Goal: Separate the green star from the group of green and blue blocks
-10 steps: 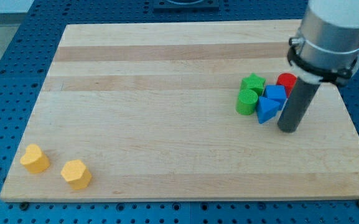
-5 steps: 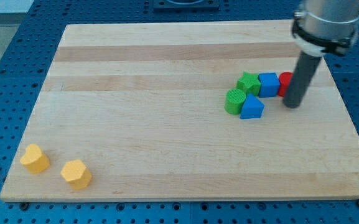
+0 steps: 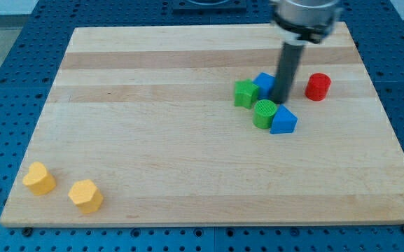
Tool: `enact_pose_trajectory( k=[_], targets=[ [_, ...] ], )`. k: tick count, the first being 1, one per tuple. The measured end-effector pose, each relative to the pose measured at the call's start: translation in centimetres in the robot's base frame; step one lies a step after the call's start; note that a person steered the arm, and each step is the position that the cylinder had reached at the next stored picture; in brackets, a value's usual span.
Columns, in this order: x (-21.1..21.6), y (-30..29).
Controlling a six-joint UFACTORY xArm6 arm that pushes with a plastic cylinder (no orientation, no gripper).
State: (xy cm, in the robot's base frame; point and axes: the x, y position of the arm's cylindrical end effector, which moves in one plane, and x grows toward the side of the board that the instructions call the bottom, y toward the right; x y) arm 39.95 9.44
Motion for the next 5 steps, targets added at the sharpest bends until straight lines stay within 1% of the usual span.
enact_pose_trajectory(
  k=[1, 2, 3, 4, 5],
  targets=[
    [-1.5, -8.2],
    [-1.7, -11.4],
    [1.5, -8.6],
    [-1.7, -5.9],
    [-4.2, -8.4]
  ],
)
